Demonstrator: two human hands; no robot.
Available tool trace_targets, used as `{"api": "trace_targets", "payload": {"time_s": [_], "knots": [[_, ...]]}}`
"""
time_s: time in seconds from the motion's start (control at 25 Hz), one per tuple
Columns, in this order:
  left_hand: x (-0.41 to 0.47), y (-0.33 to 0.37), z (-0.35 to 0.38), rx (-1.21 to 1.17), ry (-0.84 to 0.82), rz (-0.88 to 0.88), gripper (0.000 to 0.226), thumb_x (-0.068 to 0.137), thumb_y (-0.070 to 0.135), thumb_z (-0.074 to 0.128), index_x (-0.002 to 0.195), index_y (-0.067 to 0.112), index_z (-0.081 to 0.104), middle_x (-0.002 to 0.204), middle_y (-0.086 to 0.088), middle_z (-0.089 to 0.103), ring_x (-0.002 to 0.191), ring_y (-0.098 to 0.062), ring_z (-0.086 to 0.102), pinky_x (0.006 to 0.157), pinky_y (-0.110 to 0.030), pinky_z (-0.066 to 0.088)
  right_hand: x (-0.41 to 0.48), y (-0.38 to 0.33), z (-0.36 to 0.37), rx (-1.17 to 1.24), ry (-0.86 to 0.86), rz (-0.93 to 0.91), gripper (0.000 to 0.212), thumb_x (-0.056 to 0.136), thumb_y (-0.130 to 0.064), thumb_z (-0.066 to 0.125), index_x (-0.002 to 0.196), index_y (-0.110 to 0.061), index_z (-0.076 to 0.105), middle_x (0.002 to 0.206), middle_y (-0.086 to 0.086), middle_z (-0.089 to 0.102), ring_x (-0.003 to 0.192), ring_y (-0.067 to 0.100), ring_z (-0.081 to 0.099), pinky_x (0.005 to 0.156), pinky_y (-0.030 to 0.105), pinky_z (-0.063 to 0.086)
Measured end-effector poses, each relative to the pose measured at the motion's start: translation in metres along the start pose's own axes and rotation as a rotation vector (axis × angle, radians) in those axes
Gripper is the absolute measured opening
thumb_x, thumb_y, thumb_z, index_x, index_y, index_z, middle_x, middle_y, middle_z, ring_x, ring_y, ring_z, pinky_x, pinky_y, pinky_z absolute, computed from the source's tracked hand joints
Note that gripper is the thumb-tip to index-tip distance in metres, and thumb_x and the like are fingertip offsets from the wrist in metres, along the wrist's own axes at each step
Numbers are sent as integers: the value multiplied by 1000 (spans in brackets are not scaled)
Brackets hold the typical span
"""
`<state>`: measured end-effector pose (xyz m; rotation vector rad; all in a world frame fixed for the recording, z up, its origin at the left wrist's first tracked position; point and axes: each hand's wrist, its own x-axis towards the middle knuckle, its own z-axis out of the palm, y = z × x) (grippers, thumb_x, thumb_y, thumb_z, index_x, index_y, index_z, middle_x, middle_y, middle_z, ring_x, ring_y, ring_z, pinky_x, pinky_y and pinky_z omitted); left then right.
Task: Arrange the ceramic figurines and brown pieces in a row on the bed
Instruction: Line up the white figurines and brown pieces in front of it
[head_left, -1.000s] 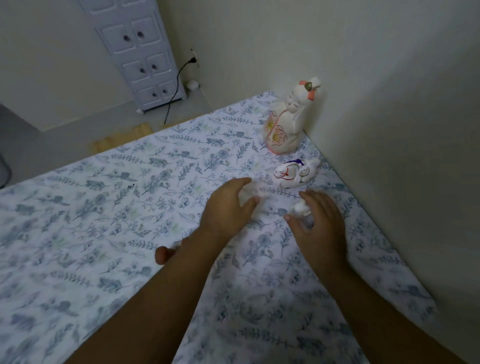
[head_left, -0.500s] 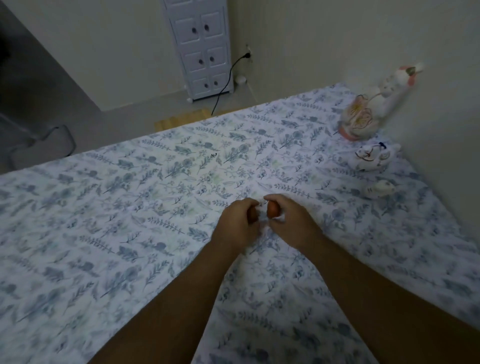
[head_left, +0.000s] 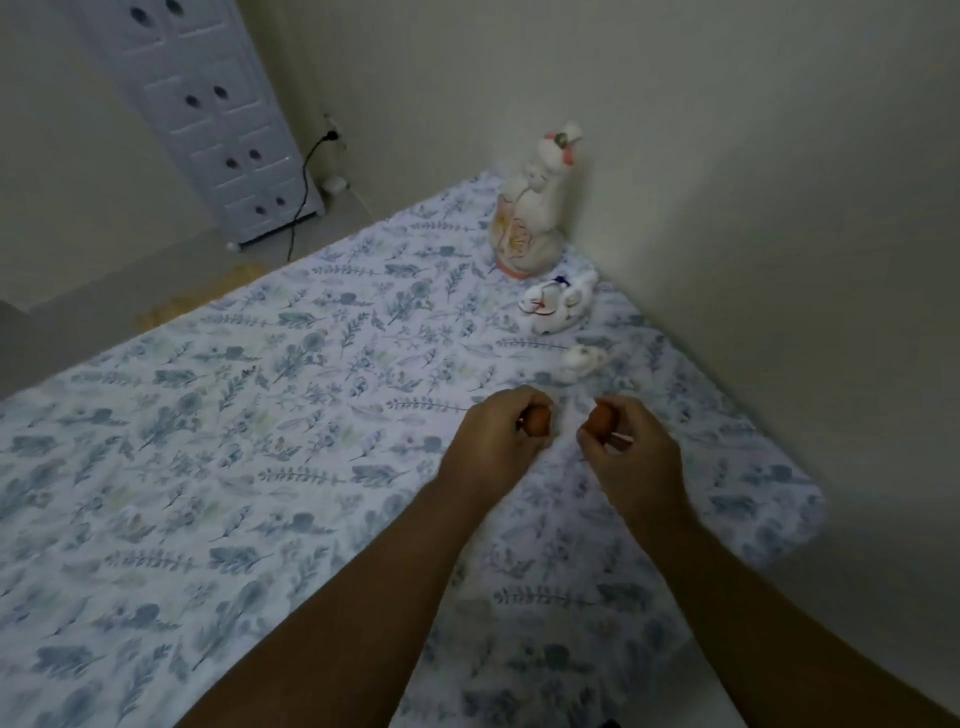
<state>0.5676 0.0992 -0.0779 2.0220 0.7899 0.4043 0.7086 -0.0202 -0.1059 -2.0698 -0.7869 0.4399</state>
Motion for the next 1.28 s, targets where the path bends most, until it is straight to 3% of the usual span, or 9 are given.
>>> {"api": "trace_targets", "payload": {"time_s": [0.12, 0.24, 0.36, 0.6, 0.76, 0.84, 1.08, 1.2, 1.28], "knots": [[46, 26, 47, -1, -48, 64, 39, 85, 4, 76, 122, 6, 66, 117, -12, 70, 107, -22, 65, 94, -33, 53, 27, 31, -38, -27, 90, 42, 38, 83, -19, 78, 118, -20, 63, 110, 3, 69, 96, 16, 65, 82, 31, 57], [75, 34, 79, -4, -67, 92, 35, 84, 2, 74, 119, 4, 66, 111, -11, 71, 100, -18, 64, 87, -27, 51, 40, 54, -53, -43, 94, 60, 39, 84, -19, 77, 121, -16, 64, 115, 7, 69, 104, 22, 66, 87, 39, 57], [81, 23, 93, 1, -89, 82, 33, 82, 2, 76, 112, 8, 67, 104, -1, 69, 94, -14, 62, 80, -18, 48, 37, 69, -51, -56, 64, 35, 35, 86, -21, 75, 119, -17, 65, 113, 5, 70, 104, 20, 66, 87, 33, 55], [77, 16, 108, -118, -11, -29, 43, 76, 7, 85, 115, 17, 69, 109, 4, 70, 98, -4, 61, 82, -3, 44, 35, 75, -49, -87, 34, 31, 28, 79, -28, 80, 102, -28, 64, 92, -9, 67, 86, 2, 59, 72, 7, 44], [81, 17, 106, -106, 7, -32, 38, 74, 6, 85, 109, 15, 72, 102, 4, 73, 91, -1, 61, 79, -2, 42, 26, 72, -49, -93, 22, 33, 30, 75, -30, 82, 96, -36, 61, 81, -29, 57, 80, -16, 55, 68, -3, 39], [78, 16, 101, -79, -1, 1, 36, 75, 6, 84, 109, 14, 73, 104, 1, 74, 94, -5, 64, 83, -9, 47, 23, 71, -48, -94, 21, 34, 28, 75, -31, 82, 94, -35, 62, 79, -30, 56, 83, -22, 53, 67, -3, 39], [66, 11, 97, -65, -40, 15, 40, 78, 7, 81, 116, 17, 70, 111, -1, 74, 102, -15, 69, 91, -35, 57, 18, 72, -48, -112, 6, 22, 23, 75, -28, 82, 89, -28, 64, 80, -17, 60, 75, -3, 56, 66, 1, 38], [68, 11, 96, -40, -48, -22, 51, 79, 15, 82, 127, 18, 65, 120, 0, 72, 108, -12, 67, 95, -32, 55, 18, 66, -47, -117, -20, 12, 31, 75, -27, 84, 99, -23, 65, 87, -10, 61, 84, 9, 59, 70, 6, 39], [63, 11, 90, -45, -37, -55, 56, 80, 25, 82, 132, 22, 62, 123, 5, 70, 110, -6, 64, 94, -19, 50, 17, 62, -51, -98, -36, 45, 49, 73, -31, 85, 115, -22, 63, 101, -5, 63, 96, 14, 59, 77, 14, 44]]}}
